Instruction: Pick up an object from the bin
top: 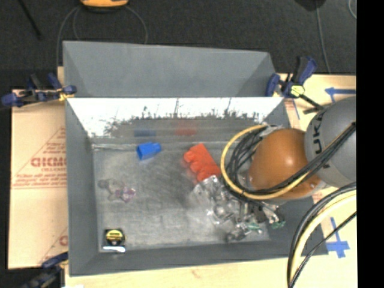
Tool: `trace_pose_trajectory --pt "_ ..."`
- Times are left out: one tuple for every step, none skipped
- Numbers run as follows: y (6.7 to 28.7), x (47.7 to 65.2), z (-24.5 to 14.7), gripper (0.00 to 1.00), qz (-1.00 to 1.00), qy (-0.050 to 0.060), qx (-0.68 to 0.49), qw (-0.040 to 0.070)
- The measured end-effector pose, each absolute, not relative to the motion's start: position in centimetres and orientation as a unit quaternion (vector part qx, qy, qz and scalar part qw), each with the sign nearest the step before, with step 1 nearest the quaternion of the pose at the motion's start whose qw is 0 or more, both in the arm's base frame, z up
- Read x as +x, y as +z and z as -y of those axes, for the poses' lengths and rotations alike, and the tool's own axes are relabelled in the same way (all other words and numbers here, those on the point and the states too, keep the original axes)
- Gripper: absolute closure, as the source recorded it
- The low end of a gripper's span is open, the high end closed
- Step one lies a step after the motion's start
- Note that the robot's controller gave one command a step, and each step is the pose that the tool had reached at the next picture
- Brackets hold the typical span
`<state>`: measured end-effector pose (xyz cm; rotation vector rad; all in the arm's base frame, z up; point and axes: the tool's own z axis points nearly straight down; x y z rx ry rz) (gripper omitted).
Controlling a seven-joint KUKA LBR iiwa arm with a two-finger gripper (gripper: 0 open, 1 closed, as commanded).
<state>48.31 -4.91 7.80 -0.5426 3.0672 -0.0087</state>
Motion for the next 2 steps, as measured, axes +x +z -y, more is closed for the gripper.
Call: trace_pose_trajectory --pt "10.2 48.8 9.2 0.0 -0.988 -0.001 -0.152 0.002" --pt "10.1 47.5 8.6 0.0 -0.945 -0.002 -0.327 0.004"
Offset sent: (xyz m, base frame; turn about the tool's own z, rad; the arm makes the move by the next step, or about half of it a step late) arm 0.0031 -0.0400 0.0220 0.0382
